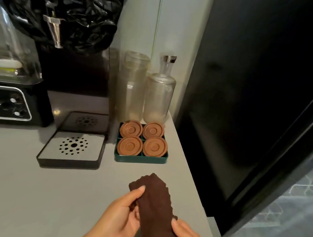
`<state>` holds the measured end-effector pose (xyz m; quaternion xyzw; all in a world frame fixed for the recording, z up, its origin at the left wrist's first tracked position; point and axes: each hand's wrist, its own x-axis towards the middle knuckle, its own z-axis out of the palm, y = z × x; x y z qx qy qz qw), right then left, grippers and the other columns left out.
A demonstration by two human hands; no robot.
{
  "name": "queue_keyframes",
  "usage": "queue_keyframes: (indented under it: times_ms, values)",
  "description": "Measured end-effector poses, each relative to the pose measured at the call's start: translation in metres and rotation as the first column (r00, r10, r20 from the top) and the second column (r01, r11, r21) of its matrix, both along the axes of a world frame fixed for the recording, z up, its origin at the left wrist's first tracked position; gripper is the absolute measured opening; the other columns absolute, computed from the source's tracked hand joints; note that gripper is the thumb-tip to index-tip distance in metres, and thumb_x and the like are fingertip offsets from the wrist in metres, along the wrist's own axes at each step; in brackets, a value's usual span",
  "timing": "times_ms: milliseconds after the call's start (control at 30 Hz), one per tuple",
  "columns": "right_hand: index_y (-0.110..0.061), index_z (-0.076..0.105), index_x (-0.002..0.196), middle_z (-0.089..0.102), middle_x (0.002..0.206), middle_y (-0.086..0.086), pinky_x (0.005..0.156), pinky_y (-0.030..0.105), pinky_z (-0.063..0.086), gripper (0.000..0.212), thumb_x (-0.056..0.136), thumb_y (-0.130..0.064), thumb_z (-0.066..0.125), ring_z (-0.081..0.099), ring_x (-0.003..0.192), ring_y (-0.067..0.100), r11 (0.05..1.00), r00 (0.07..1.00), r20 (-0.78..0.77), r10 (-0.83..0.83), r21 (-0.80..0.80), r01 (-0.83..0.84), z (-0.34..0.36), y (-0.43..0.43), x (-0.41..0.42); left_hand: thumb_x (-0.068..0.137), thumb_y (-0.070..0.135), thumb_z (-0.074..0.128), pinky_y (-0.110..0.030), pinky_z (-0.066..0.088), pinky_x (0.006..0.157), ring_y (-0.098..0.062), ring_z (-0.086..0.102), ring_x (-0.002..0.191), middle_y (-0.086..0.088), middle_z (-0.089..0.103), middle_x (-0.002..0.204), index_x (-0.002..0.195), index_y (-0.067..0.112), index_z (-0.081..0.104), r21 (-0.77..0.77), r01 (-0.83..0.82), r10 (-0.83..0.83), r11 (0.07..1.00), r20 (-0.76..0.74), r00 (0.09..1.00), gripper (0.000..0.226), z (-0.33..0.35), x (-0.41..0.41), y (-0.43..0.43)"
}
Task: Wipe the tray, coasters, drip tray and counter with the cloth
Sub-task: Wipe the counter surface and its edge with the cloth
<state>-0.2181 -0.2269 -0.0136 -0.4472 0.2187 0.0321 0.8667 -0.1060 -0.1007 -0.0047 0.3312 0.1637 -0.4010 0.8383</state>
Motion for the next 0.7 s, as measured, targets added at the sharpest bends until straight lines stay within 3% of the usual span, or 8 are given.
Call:
queue_keyframes:
  times_ms: [67,133,167,200,267,333,533,700]
  values:
    - [0.003,0.071,0.088,0.075,0.089,0.010,0.047,0.029,0.050,0.060,0.032,-0.018,0.082,0.066,0.055,0.015,0.946,0.951,0.103,-0.290,-0.121,0.302,0.006,0.008,0.012,0.067,0.006,0.070,-0.034,0.059,0.069,-0.027,0.070,0.075,-0.022,0.071,0.106,0.118,-0.008,0.063,0.029,0.041,-0.039,0.999,-0.070,0.997,0.054,-0.007,0.001,-0.011]
    - [0.000,0.055,0.052,0.066,0.054,0.002,0.039,0.022,0.035,0.053,0.015,-0.027,0.083,0.060,0.053,0.000,0.783,0.779,0.095,-0.619,-0.003,0.622,0.013,0.006,0.023,0.062,0.003,0.072,-0.025,0.049,0.056,-0.020,0.063,0.061,-0.016,0.069,0.097,0.121,-0.007,0.061,0.102,0.080,-0.070,0.992,-0.100,0.993,0.061,-0.015,0.006,-0.020]
    - [0.003,0.050,0.049,0.058,0.042,0.008,0.024,0.016,0.021,0.062,0.016,-0.036,0.085,0.059,0.052,-0.003,0.789,0.795,0.075,-0.602,-0.095,0.607,0.015,-0.001,0.018,0.061,0.002,0.073,-0.021,0.045,0.044,-0.015,0.056,0.047,-0.012,0.064,0.082,0.116,-0.005,0.063,0.139,0.100,-0.086,0.985,-0.103,0.991,0.057,-0.019,0.009,-0.026]
    - [0.011,0.054,0.060,0.058,0.039,0.011,0.015,0.034,0.025,0.064,0.028,-0.032,0.089,0.060,0.040,0.010,0.843,0.863,0.074,-0.500,-0.189,0.504,0.017,-0.007,0.007,0.059,0.003,0.073,-0.018,0.041,0.035,-0.010,0.048,0.037,-0.008,0.056,0.068,0.105,-0.001,0.064,0.175,0.119,-0.102,0.977,-0.100,0.990,0.047,-0.020,0.013,-0.031]
    - [0.012,0.059,0.089,0.070,0.063,0.021,0.034,0.031,0.050,0.034,0.067,-0.005,0.078,0.069,0.050,0.025,0.921,0.923,-0.093,-0.373,-0.154,0.357,0.007,-0.031,-0.007,0.064,0.001,0.074,-0.015,0.036,0.029,-0.007,0.041,0.030,-0.004,0.048,0.054,0.087,0.002,0.063,0.221,0.177,-0.159,0.959,-0.098,0.982,0.026,-0.019,0.020,-0.045]
    - [0.004,0.059,0.089,0.072,0.070,0.017,0.045,0.035,0.056,0.009,0.082,0.004,0.065,0.070,0.059,0.027,0.924,0.913,-0.184,-0.364,-0.194,0.330,0.001,-0.052,-0.012,0.075,0.000,0.072,-0.014,0.035,0.030,-0.006,0.040,0.032,-0.002,0.048,0.053,0.081,0.004,0.062,0.257,0.234,-0.228,0.937,-0.056,0.972,0.012,-0.016,0.027,-0.062]
    - [-0.003,0.057,0.083,0.064,0.061,0.006,0.050,0.031,0.055,0.008,0.084,-0.003,0.065,0.062,0.054,0.014,0.784,0.846,-0.256,-0.468,-0.563,0.263,-0.038,-0.067,-0.013,0.085,0.006,0.068,-0.010,0.023,0.031,-0.004,0.032,0.028,-0.007,0.049,0.064,0.077,0.005,0.059,0.544,0.307,-0.401,0.780,0.059,0.914,0.012,-0.033,0.045,-0.092]
    - [-0.008,0.058,0.078,0.051,0.068,0.005,0.050,0.032,0.057,0.011,0.082,-0.008,0.069,0.058,0.050,0.011,0.666,0.842,-0.221,-0.492,-0.719,0.200,-0.050,-0.070,-0.019,0.091,0.017,0.061,-0.009,0.030,0.032,-0.003,0.035,0.030,0.003,0.046,0.046,0.073,0.006,0.064,0.511,0.382,-0.438,0.770,-0.013,0.899,0.021,-0.039,0.044,-0.085]
